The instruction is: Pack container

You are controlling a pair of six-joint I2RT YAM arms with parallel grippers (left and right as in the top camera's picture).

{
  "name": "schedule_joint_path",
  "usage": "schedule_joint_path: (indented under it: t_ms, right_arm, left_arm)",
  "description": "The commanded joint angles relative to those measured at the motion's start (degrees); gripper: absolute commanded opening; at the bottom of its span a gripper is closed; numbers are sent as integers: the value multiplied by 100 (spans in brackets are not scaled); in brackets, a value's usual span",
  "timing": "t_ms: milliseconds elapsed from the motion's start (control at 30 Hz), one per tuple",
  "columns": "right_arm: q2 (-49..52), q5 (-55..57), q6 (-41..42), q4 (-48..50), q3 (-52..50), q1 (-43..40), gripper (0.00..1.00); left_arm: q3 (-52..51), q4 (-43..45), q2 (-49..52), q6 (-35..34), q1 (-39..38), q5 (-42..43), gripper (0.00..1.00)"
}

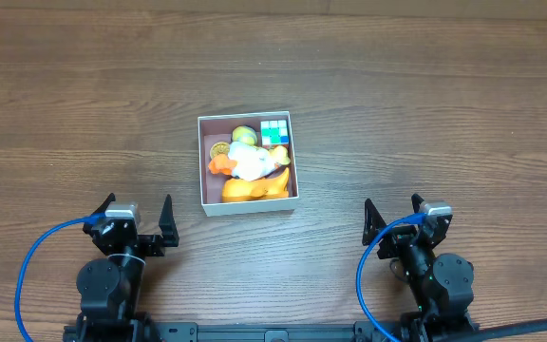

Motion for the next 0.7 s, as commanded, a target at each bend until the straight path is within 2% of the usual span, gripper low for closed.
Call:
schedule_joint_path:
  t_ms: [0, 667]
  right_arm:
    - [-81, 146, -236, 28, -28, -72, 100]
    - [-450, 149, -192, 48, -31, -313, 100]
  left_arm:
    - [-17, 7, -48, 151, 31, 79, 100]
    - [-17, 7, -48, 151, 31, 79, 100]
